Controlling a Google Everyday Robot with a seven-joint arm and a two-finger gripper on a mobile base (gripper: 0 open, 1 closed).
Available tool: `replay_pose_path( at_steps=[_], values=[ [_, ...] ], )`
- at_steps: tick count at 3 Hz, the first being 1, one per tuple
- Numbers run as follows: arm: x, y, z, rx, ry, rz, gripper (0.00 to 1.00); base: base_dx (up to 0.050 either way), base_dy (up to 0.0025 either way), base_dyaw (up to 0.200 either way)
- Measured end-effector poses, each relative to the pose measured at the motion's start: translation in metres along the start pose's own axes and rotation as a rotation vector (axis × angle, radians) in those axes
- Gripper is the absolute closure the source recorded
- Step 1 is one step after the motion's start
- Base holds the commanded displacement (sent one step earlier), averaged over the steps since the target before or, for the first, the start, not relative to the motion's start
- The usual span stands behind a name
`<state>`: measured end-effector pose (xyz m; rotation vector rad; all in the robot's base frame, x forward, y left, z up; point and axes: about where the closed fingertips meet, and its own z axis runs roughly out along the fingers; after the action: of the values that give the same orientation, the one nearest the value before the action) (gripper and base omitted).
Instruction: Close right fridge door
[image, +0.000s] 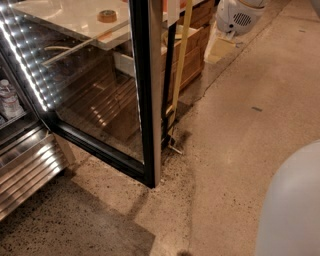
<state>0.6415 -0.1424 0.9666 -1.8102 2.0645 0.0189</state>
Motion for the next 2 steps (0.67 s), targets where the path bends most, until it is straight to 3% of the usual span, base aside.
replay_pose_path(
  at_steps=[1,2],
  values=[
    [0.0,0.0,0.0,0.0,0.0,0.0,1.0,0.032,0.0024,0.155],
    [0.0,0.0,0.0,0.0,0.0,0.0,1.0,0.0,-0.00007,0.195]
  ],
)
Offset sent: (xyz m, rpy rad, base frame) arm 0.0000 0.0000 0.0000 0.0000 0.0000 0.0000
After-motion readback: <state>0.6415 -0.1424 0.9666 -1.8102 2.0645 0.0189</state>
